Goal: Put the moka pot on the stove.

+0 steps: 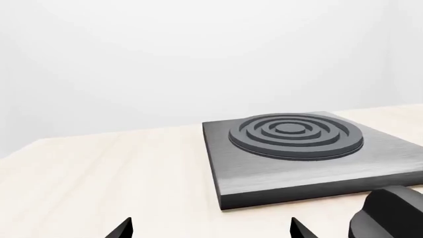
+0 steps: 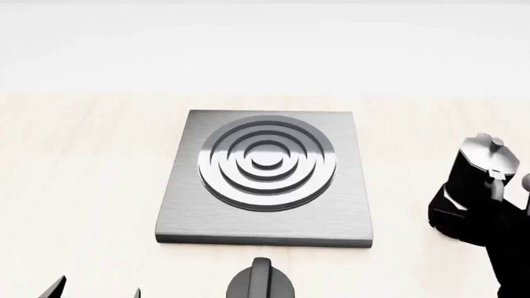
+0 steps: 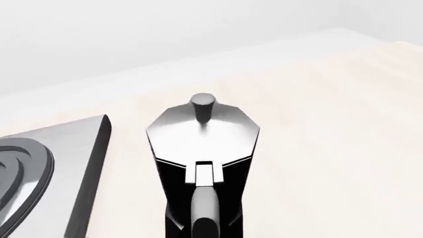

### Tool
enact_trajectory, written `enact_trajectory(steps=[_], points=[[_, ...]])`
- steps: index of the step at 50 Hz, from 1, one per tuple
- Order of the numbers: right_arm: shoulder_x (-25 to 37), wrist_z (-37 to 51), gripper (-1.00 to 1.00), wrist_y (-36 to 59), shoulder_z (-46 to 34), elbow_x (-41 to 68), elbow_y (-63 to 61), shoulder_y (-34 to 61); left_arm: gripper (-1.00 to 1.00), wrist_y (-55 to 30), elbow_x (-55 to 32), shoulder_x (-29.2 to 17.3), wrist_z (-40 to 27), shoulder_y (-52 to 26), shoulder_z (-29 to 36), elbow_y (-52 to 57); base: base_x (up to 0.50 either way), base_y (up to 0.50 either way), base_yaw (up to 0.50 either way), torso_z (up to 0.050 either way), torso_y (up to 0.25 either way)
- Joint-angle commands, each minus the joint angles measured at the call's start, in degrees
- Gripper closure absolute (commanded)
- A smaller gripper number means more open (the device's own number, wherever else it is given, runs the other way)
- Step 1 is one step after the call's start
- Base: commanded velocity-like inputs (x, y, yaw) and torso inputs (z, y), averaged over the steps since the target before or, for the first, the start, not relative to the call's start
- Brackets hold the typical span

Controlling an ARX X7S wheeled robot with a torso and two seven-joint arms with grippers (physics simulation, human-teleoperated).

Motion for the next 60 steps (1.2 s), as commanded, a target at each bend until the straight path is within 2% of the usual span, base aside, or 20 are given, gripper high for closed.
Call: enact_trajectory(steps=[1,7,12,22,32,35,38,60], points=[[-1.38,2.71,1.00,-6.65,-3.99,-6.74,2.83,2.68,-1.00,0.28,-0.21,0.01,-0.01,-0.07,0.16,-0.52,0.00,0.00,0.00,0.000,0.000],[-1.85,2.53,1.00,-5.02,-6.37,-7.89,-5.14,8.62,-1.00,0.40,0.03,-0.32,-0.40,0.38,0.15,0.45,0.00,0.00,0.00,0.000,0.000],[-3.12,1.07,1.00,-5.59,-9.27,-10.13,-2.49,12.62,-1.00,0.49,-0.09,-0.64,-0.59,0.83,0.04,1.46,0.00,0.00,0.00,0.000,0.000],[-4.17,1.26,1.00,-7.79,-10.25,-11.44,-0.83,14.24,-1.00,0.59,0.07,-0.73,-0.82,1.01,0.28,1.66,0.00,0.00,0.00,0.000,0.002],[-9.98,-0.60,1.00,-21.08,-12.22,-14.83,17.06,21.26,-1.00,0.80,0.23,-0.89,-1.06,1.24,0.45,2.03,0.00,0.00,0.00,0.000,0.000],[-13.81,-2.36,1.00,-29.97,-13.09,-16.33,30.59,26.61,-1.00,0.96,0.22,-0.93,-1.14,1.23,0.39,1.91,0.00,0.00,0.00,0.000,0.000],[-16.13,-3.69,1.00,-33.57,-13.19,-16.95,36.76,29.06,-1.00,1.02,0.24,-0.96,-1.29,1.22,0.33,1.88,0.00,0.00,0.00,0.000,0.003],[-23.58,-9.28,1.00,-32.90,-3.95,-24.22,36.87,30.19,-1.00,0.98,0.42,-1.16,-1.76,1.05,0.59,2.07,0.00,0.00,0.00,0.000,0.001]])
